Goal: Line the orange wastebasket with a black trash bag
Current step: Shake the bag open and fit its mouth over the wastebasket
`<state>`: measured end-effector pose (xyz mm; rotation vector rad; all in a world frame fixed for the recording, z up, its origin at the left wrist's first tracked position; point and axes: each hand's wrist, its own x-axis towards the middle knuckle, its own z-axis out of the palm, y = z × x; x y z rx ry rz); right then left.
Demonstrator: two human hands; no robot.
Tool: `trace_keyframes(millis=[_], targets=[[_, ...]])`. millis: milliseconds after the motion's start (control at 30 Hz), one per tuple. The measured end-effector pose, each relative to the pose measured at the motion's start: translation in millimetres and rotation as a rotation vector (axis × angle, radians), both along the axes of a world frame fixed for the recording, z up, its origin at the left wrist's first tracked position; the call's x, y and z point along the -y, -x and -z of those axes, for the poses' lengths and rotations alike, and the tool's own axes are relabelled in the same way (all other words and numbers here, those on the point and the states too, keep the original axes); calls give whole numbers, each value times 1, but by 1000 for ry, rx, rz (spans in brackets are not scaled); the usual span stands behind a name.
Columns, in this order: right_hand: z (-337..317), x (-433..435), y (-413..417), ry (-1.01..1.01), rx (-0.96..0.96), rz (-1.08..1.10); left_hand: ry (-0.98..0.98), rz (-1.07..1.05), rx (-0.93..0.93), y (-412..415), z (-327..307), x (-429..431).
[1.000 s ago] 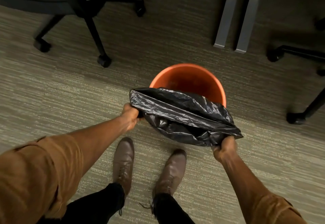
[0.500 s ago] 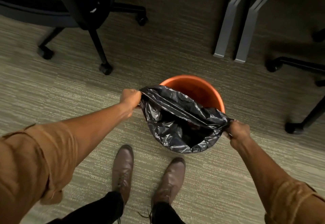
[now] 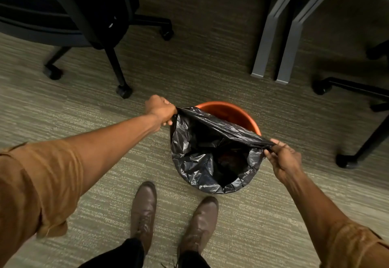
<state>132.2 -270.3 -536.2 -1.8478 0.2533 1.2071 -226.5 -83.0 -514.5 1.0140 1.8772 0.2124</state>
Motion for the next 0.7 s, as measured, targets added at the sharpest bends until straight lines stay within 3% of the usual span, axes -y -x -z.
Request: trace_keyframes(millis=[200,400,700], targets=[[-1,-3,0,-25,143,-280,18,-30,-60,-7,-5,-2],[-8,-25,1,-81,196,-386,-123,224,-102,-24,-14,-6],[2,-40,-6,-21,155,-121,-146,232,-133,-31,-2,-14]])
